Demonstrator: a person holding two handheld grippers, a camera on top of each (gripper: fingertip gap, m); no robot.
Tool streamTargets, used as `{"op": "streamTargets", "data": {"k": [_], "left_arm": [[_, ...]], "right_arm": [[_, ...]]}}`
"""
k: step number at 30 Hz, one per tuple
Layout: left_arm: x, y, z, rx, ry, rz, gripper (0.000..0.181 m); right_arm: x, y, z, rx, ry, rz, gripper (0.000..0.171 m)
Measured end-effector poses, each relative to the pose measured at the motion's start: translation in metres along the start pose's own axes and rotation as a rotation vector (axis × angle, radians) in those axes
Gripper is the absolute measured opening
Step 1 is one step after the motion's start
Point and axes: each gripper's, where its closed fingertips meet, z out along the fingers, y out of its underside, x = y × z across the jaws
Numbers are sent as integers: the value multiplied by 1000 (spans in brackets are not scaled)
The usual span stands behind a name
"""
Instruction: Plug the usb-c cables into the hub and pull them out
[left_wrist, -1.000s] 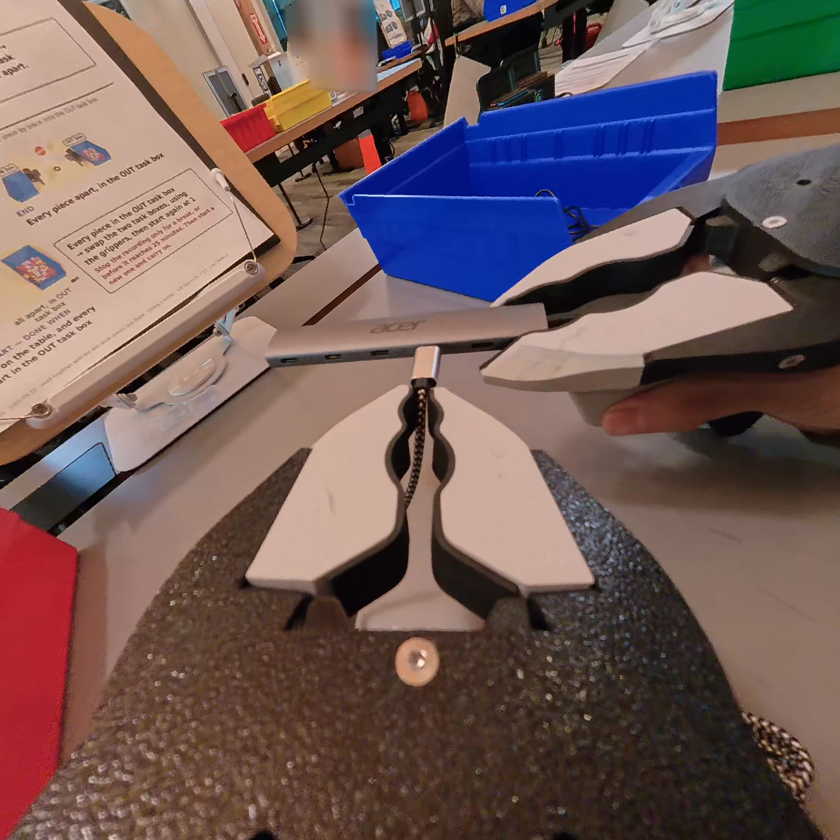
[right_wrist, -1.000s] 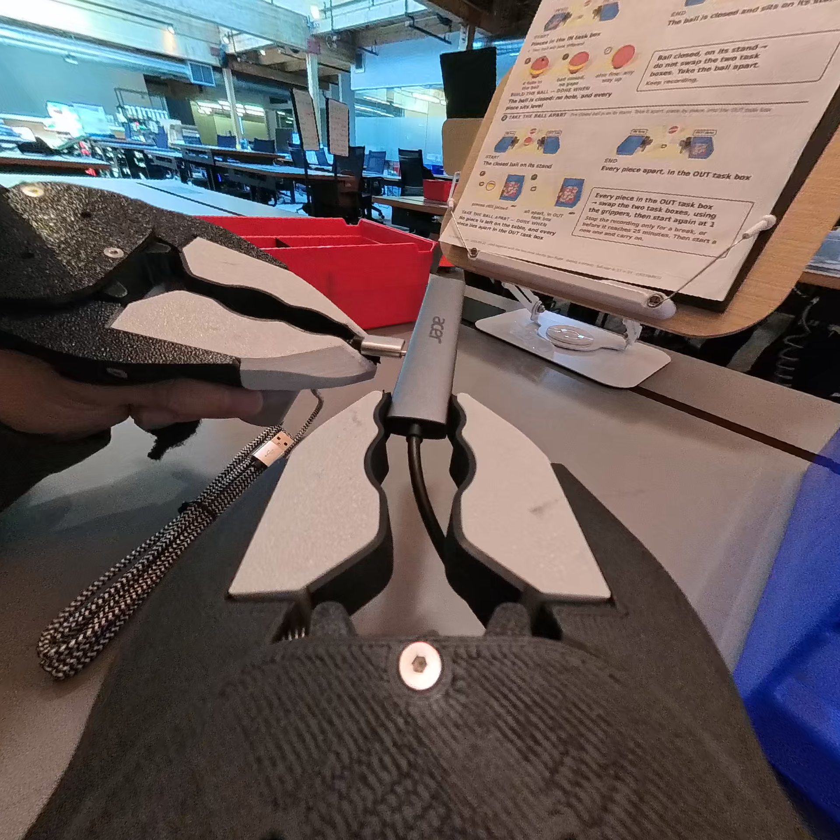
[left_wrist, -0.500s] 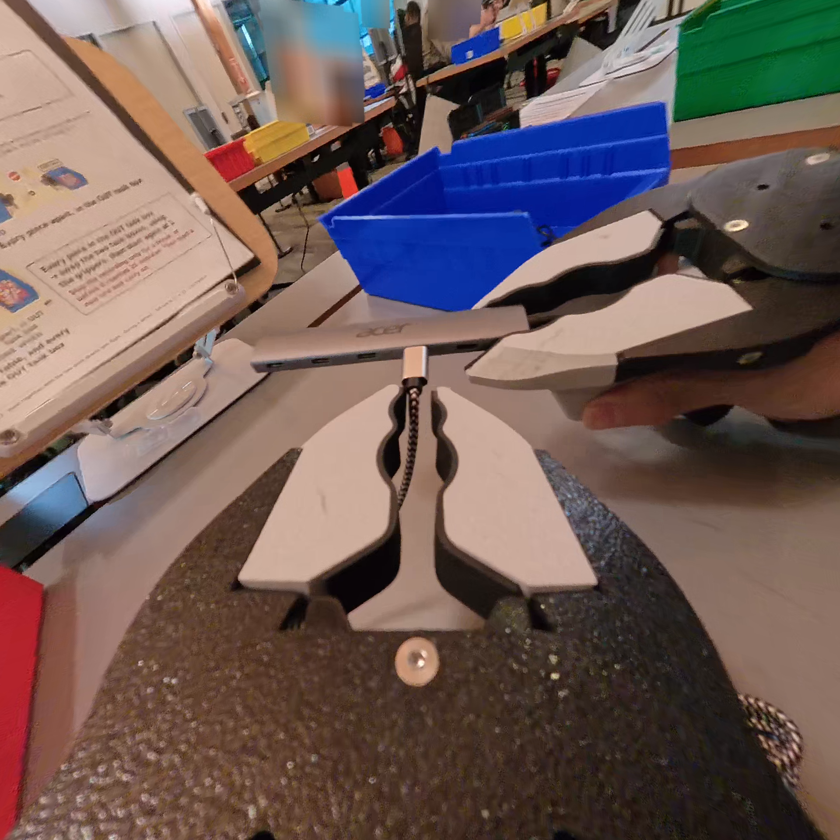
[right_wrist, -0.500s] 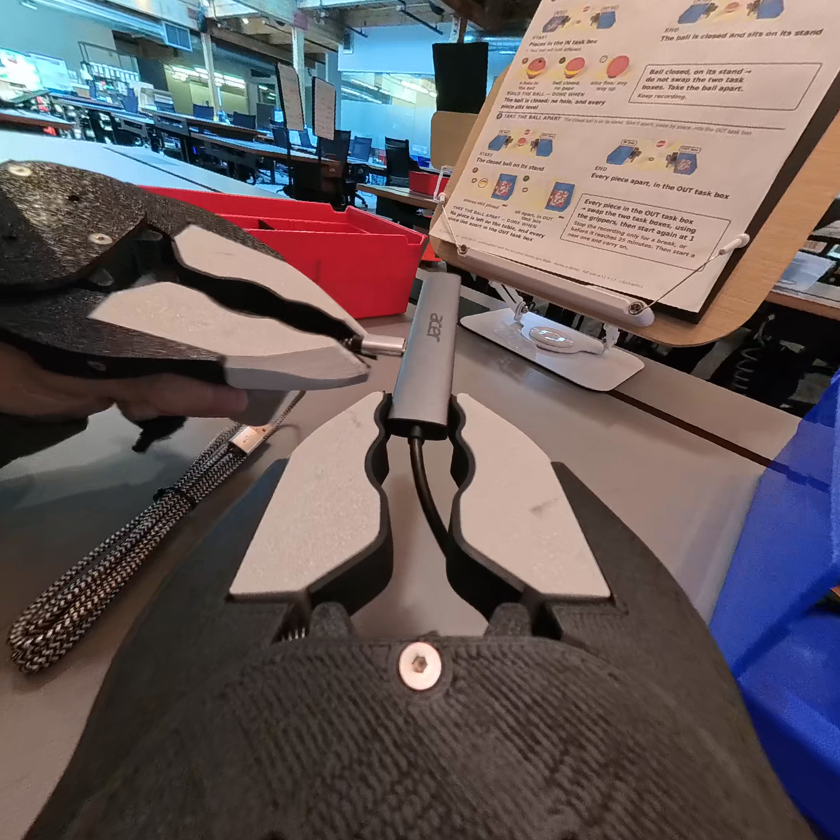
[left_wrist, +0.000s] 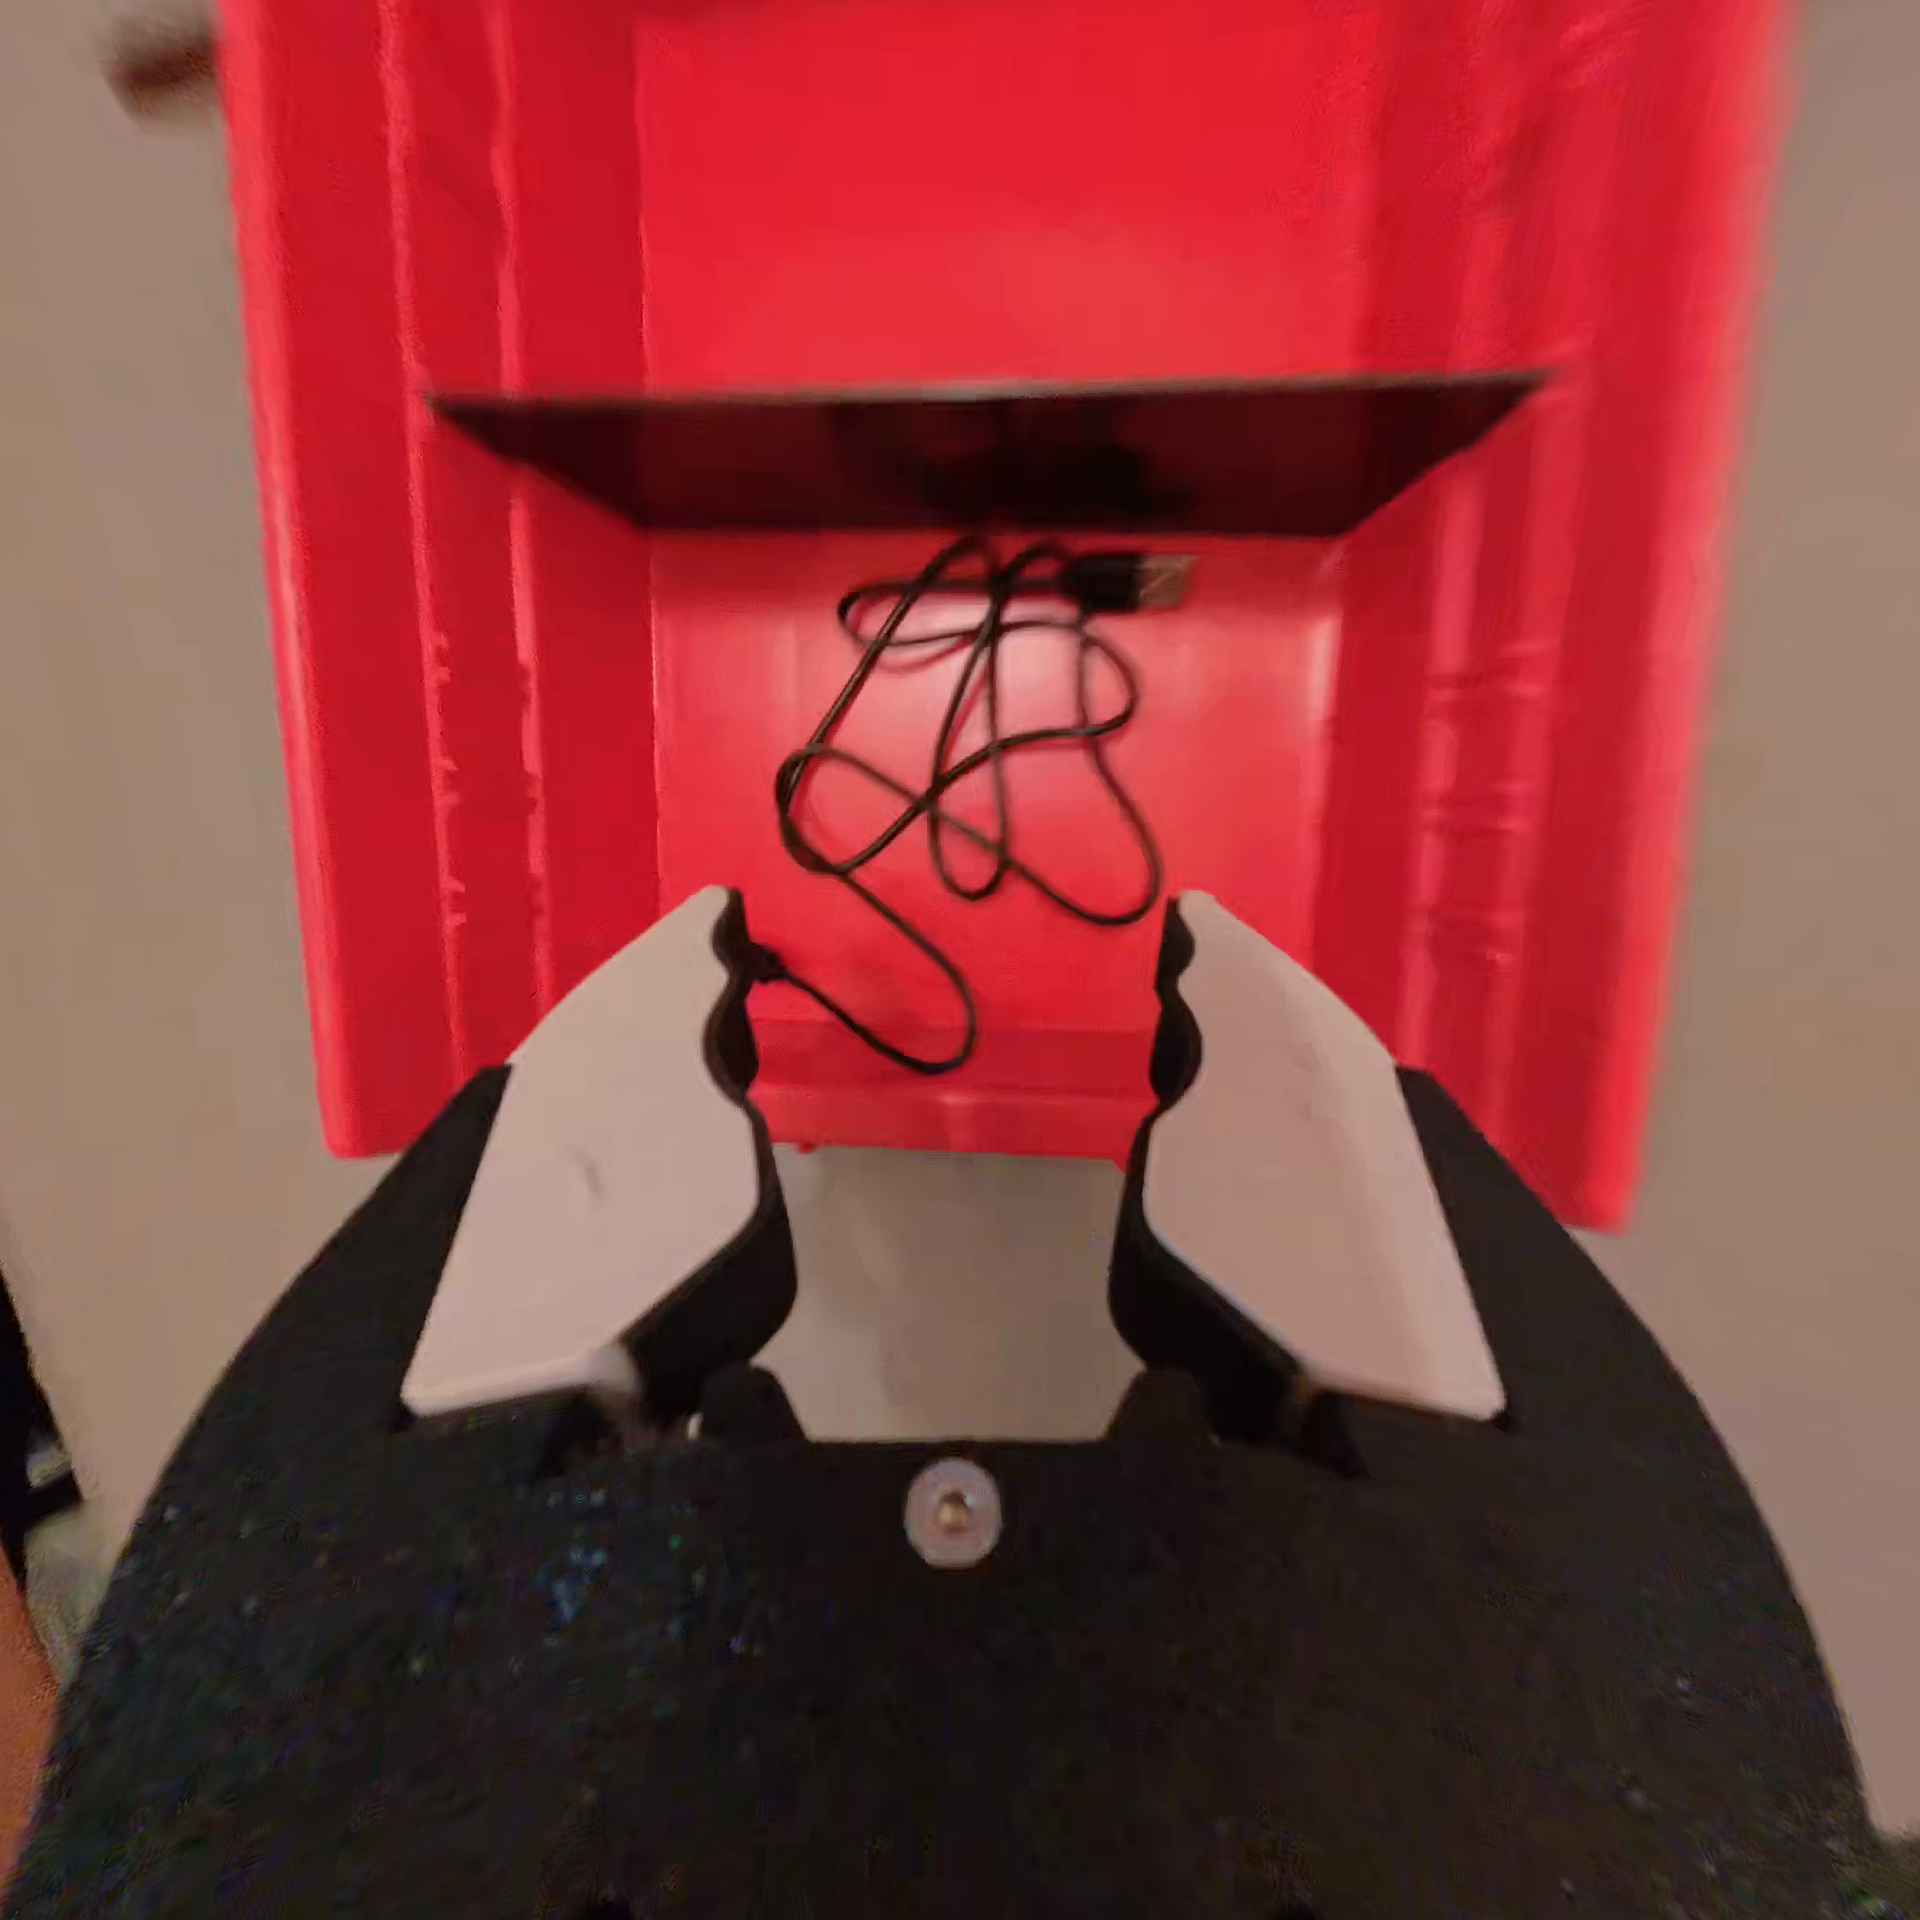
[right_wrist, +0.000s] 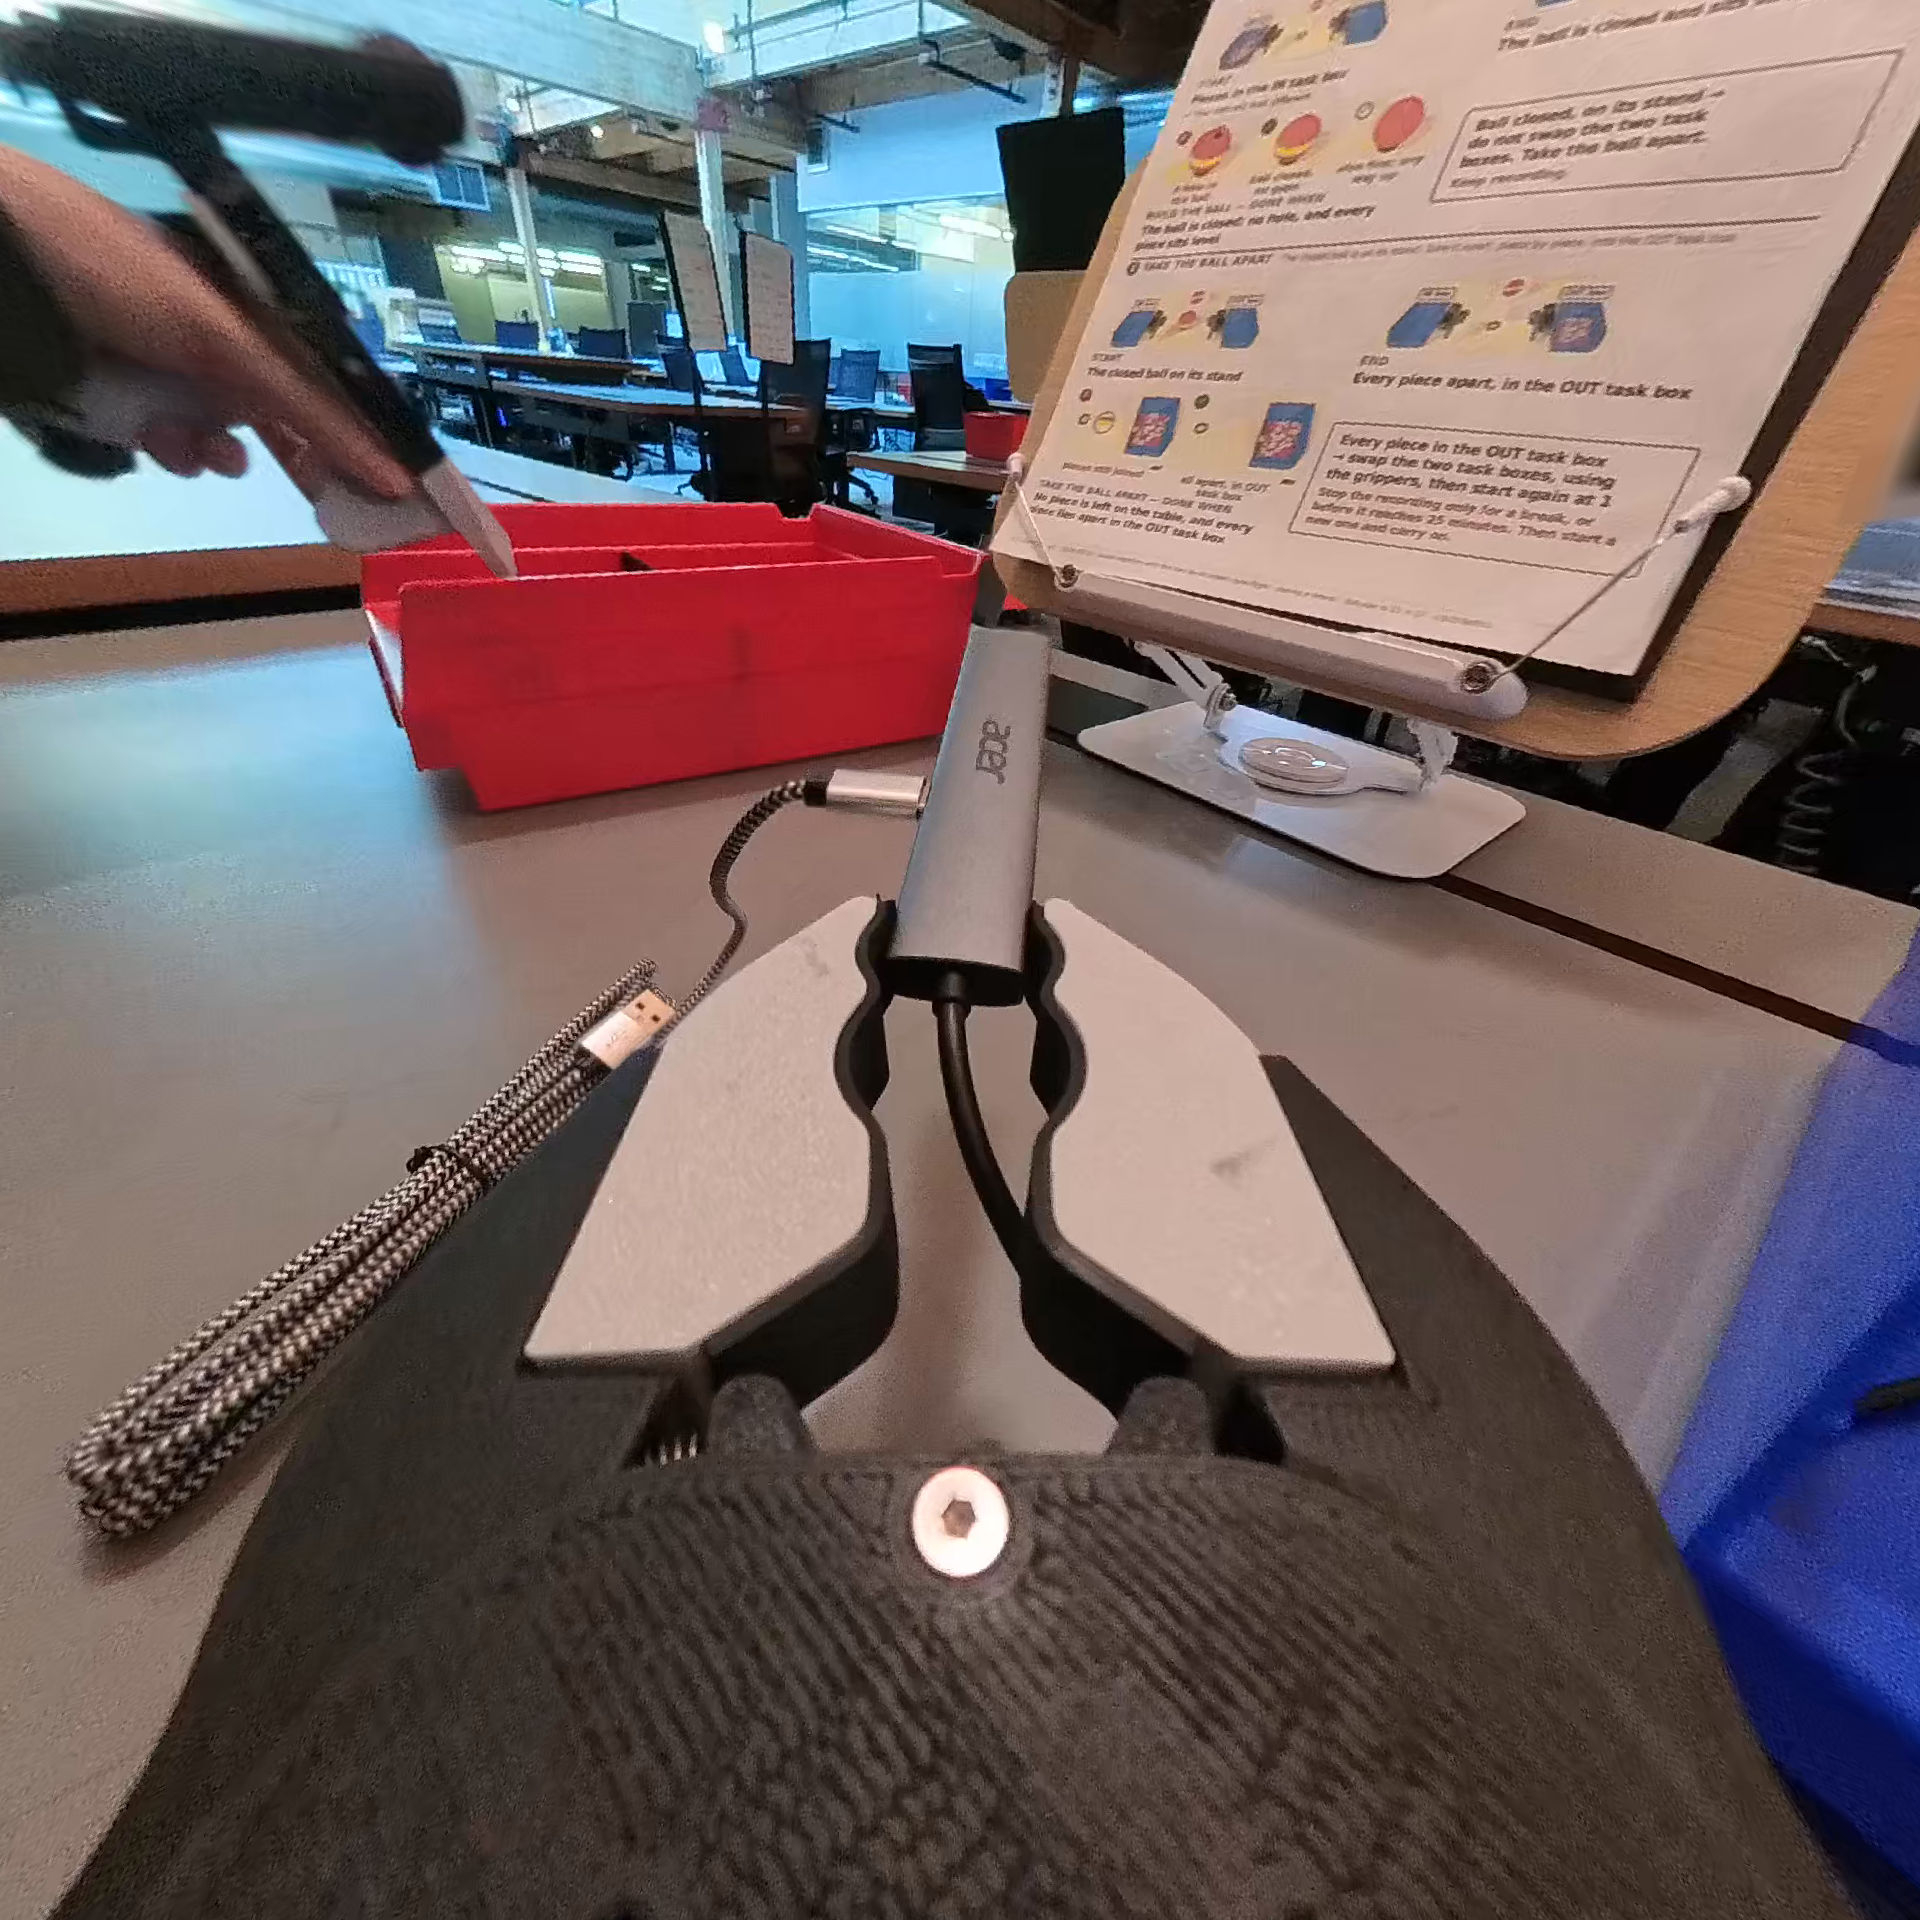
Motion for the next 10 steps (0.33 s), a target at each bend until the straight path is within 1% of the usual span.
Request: {"op": "streamTargets", "data": {"k": [2, 4, 8, 10], "left_arm": [[-14, 10, 22, -157, 46, -51, 77], [-15, 20, 39, -283, 75, -48, 78], [2, 23, 66, -401, 103, -39, 77], [8, 28, 78, -448, 85, -25, 76]], "right_arm": [[-2, 0, 1, -3, -4, -13, 24], [-3, 1, 1, -6, -9, -19, 24], [-4, 1, 1, -8, -17, -21, 24], [-4, 1, 1, -7, -18, -22, 24]]}}
